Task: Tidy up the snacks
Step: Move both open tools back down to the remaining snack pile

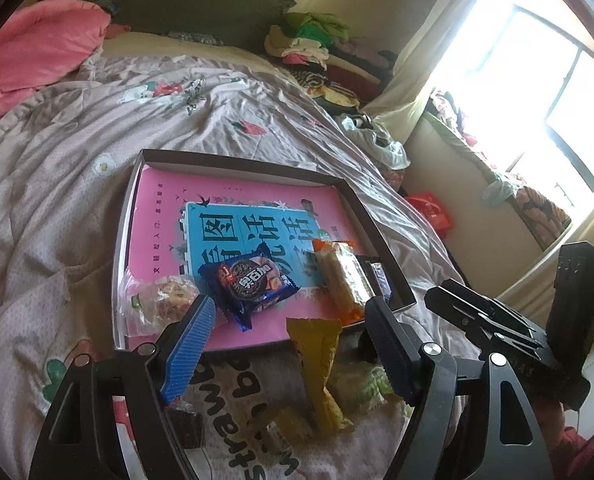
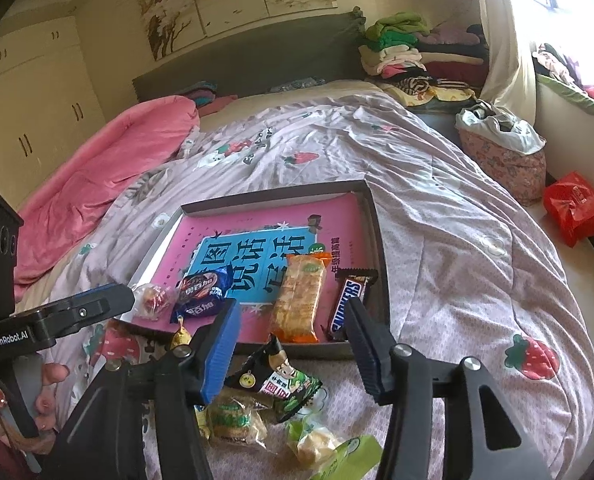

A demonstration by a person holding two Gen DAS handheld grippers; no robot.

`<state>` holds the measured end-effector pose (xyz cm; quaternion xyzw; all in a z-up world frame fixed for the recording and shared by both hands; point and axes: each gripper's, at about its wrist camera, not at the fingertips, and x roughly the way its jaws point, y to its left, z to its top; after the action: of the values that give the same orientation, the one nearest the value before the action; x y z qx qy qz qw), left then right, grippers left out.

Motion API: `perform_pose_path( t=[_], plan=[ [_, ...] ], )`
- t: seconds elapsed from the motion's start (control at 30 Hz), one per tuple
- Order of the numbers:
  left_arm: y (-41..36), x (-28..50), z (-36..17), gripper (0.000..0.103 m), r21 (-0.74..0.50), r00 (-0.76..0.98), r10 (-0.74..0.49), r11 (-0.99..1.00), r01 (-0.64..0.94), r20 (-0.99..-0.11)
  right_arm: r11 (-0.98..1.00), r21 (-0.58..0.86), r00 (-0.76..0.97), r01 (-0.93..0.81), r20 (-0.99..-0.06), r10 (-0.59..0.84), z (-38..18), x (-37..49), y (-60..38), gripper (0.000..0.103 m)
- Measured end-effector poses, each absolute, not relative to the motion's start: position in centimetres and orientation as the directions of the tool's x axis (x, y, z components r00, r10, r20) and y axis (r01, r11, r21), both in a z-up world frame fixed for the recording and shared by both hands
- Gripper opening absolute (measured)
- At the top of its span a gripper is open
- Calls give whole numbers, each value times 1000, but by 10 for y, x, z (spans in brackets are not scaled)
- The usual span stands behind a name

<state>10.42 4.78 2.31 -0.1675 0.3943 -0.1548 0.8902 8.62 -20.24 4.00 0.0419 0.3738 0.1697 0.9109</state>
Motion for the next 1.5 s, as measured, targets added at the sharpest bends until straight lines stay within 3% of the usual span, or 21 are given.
perform_pose_path(
  t=[1.5],
  plan=[
    [22, 97, -10, 78, -438, 506, -455, 884, 162, -733, 930, 112, 605, -349, -731, 315, 13, 63, -188, 60]
  ],
)
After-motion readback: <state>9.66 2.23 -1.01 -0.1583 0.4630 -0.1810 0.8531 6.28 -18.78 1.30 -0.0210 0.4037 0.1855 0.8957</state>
